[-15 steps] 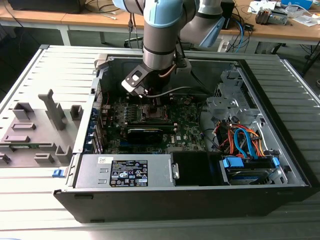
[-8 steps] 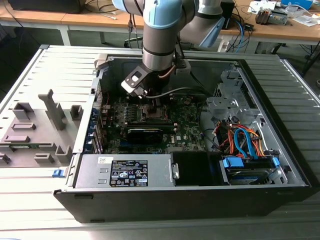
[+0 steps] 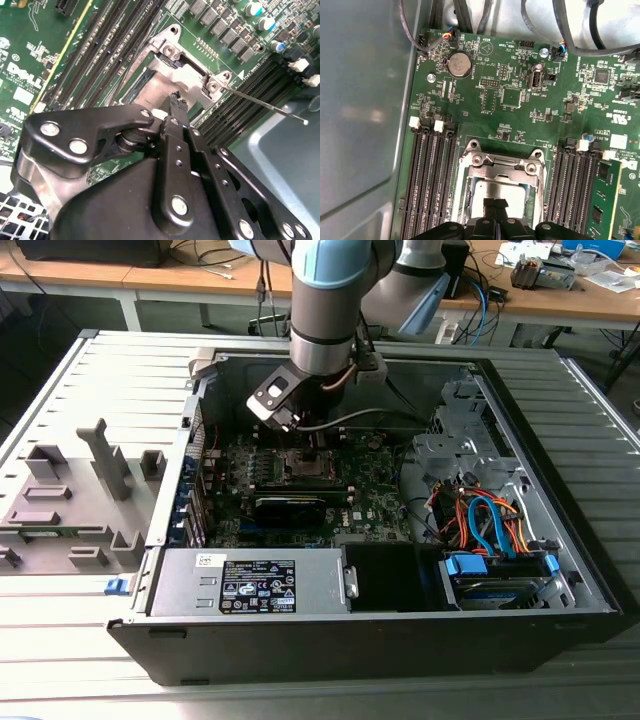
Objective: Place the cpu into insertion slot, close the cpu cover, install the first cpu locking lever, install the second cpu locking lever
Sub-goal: 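Close the cpu cover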
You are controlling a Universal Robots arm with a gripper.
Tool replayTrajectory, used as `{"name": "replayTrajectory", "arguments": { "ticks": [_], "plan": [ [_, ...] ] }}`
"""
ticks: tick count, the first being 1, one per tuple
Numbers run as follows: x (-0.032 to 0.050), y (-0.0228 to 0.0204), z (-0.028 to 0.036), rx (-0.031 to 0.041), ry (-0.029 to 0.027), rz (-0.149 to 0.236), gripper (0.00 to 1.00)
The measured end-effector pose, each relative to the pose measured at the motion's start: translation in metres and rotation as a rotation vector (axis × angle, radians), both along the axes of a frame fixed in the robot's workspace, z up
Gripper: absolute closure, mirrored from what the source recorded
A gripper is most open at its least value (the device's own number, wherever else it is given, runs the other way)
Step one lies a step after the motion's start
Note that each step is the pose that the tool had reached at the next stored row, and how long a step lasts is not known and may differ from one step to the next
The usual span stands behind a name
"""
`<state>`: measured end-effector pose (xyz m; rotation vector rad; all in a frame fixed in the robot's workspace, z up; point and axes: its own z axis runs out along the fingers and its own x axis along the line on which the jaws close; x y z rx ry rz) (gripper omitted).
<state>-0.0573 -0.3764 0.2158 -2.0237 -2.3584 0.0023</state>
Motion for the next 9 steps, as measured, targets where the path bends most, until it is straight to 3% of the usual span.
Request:
{"name": "replayTrajectory", "arguments": {
  "ticks": [4,9],
  "plan": [
    [-0.0105,0.0,0.0,0.0107,-0.0003,0.0,0.89],
    [-0.013,0.0,-0.0061,0.0116,-0.0002,0.0,0.89]
  ]
}}
